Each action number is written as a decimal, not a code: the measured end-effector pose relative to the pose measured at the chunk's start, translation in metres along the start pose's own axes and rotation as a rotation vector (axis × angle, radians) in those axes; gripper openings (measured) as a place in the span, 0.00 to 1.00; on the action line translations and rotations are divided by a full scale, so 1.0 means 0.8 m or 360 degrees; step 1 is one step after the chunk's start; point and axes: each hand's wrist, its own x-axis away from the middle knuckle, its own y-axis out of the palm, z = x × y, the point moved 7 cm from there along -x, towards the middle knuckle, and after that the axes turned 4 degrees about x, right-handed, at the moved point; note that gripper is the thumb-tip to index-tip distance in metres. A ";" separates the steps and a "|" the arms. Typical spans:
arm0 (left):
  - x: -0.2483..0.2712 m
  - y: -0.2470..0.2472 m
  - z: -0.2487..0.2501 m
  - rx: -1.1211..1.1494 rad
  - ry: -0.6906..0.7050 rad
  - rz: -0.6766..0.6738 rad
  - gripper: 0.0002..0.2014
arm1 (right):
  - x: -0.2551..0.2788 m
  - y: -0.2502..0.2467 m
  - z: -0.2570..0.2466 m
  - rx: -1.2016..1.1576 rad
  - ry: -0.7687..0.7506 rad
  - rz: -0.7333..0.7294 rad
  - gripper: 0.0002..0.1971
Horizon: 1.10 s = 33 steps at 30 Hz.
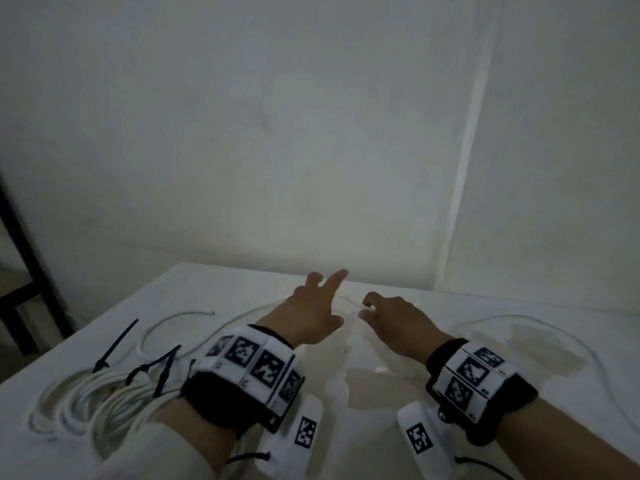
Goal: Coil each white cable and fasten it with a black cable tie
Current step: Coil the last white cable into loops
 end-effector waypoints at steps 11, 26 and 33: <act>-0.037 0.018 0.050 0.0077 0.0274 0.0435 0.09 | 0.080 -0.101 0.058 -0.0260 0.0128 0.0591 0.11; -0.010 -0.027 -0.041 -0.0104 -0.0023 0.0547 0.12 | 0.141 -0.136 0.203 0.0003 0.0743 0.0617 0.09; 0.006 -0.026 0.053 -0.0222 0.0339 0.0697 0.15 | 0.099 -0.088 0.085 0.0565 0.0193 0.0272 0.25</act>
